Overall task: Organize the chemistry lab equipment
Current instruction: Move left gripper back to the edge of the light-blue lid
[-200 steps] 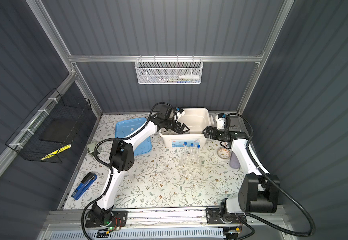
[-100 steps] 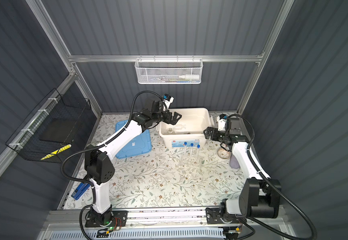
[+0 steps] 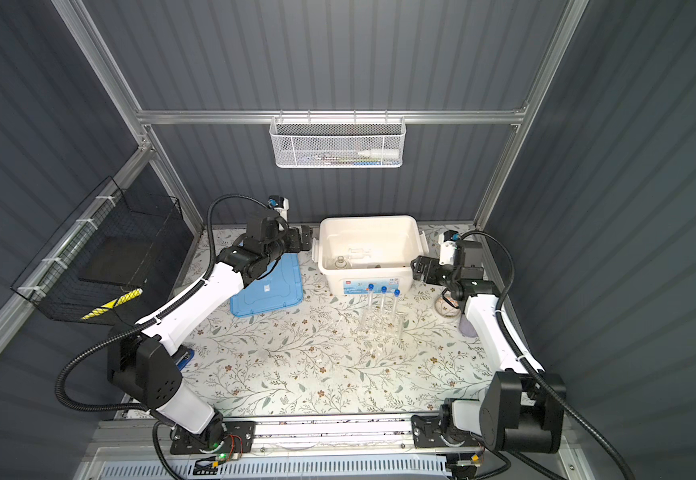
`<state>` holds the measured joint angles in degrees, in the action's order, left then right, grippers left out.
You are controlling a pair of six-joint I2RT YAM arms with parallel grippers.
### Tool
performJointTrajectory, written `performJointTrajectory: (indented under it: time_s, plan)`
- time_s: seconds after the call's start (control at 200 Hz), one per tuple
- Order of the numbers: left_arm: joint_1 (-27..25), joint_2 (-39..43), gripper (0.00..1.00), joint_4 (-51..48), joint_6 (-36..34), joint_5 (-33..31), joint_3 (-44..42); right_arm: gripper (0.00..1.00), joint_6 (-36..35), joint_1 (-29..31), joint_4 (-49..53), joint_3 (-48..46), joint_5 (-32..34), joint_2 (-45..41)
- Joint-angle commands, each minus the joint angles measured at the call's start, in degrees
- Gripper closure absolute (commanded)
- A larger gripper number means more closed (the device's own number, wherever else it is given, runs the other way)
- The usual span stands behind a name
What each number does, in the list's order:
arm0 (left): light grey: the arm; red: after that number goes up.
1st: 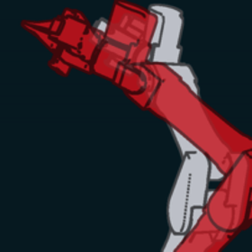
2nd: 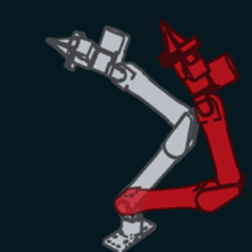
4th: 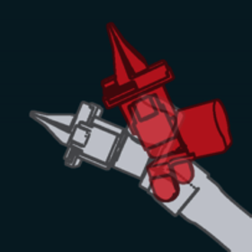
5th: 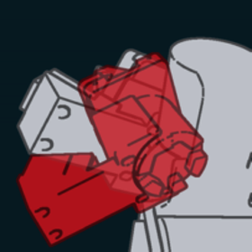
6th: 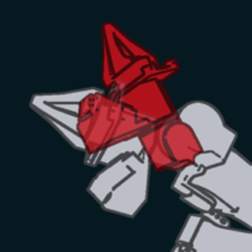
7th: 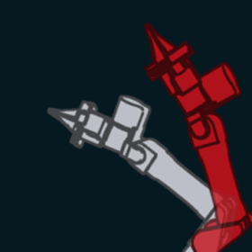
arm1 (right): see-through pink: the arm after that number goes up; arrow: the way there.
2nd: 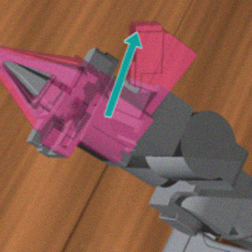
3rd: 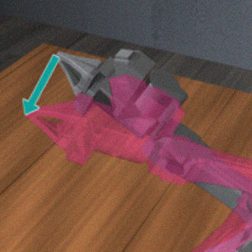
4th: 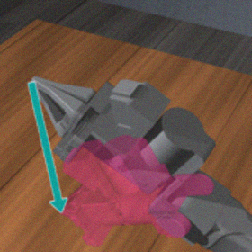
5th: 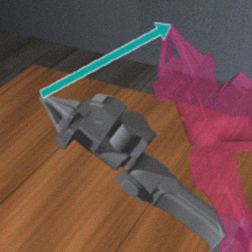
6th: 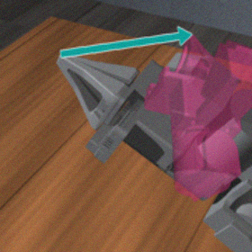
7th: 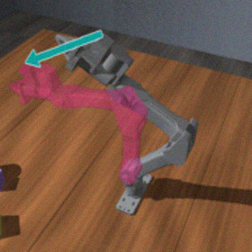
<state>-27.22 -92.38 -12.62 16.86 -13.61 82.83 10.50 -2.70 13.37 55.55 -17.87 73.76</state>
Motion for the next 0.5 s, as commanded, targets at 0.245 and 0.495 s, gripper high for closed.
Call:
performJointTrajectory:
  time_s: [0.245, 0.495]
  plan:
    - [6.9, 4.5, 0.00, -11.1, 9.1, -12.2, -8.5, 0.01, 1.0, -1.2, -1.5, -1.4, 0.3, -0.9]
    - [15.9, 3.1, 0.00, -14.9, 14.0, -12.9, -13.1, 0.01, 1.4, -2.0, -2.4, -2.3, -0.2, -1.7]
